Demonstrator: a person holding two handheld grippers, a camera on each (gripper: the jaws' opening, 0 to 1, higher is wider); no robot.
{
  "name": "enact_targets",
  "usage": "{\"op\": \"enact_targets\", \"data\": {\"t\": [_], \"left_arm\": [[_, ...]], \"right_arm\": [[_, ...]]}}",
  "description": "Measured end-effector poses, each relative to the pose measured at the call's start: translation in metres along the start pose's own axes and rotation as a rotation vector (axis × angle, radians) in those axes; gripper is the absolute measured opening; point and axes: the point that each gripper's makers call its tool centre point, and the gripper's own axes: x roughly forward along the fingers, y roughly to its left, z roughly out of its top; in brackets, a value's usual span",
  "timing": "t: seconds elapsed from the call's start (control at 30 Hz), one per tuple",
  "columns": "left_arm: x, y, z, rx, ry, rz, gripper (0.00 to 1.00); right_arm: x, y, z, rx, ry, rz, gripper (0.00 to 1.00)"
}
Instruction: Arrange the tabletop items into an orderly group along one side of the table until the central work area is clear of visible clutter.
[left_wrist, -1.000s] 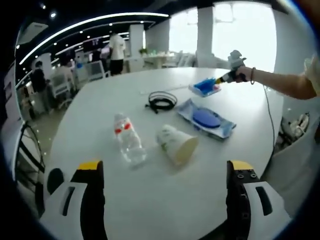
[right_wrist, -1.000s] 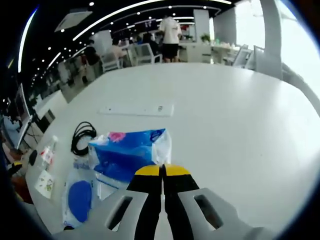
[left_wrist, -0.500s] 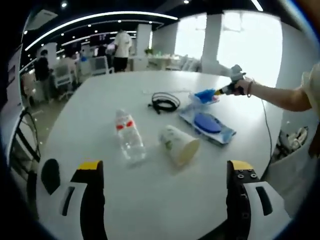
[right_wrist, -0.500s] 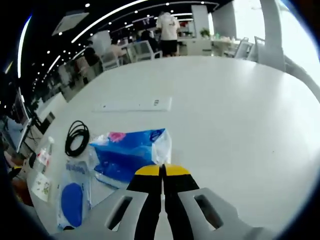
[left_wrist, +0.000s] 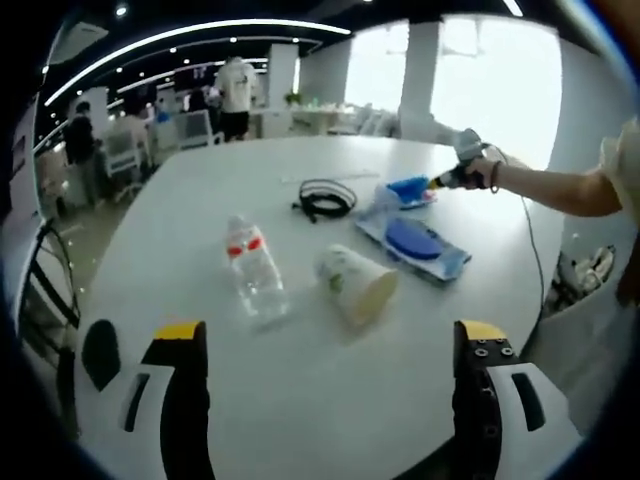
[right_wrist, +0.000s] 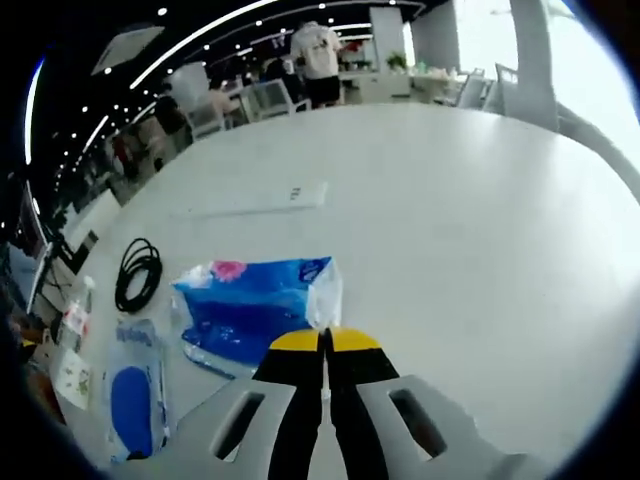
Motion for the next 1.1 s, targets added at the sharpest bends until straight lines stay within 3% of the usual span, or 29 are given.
{"op": "enact_targets", "data": {"t": [0.37,0.53,0.73,1.1], "left_arm": [[-0.003,0.007,-0.003,0.035,0.019,0.001,0.99],[-0.003,0.007,-0.002,0.033,0.016,0.001,0.99],[-0.003,0.007,-0.002,0.035,0.016,-0.003,0.99],[-0.002,0.001,-0.001,0.050,0.015,-0.032,0.99]], "right_arm": [[0.003,-0.005,0.001,0.006,-0.021,-0.022,0.07],[0.001,-0.009,0.003,0.034,-0.023,-0.054,0.28],[-0.010,-0.004,0.009,0.035,-0.047,-0.057,0.38],[-0.035,0.034,0.004,0.010,-0.067,0.026,0.67]]}}
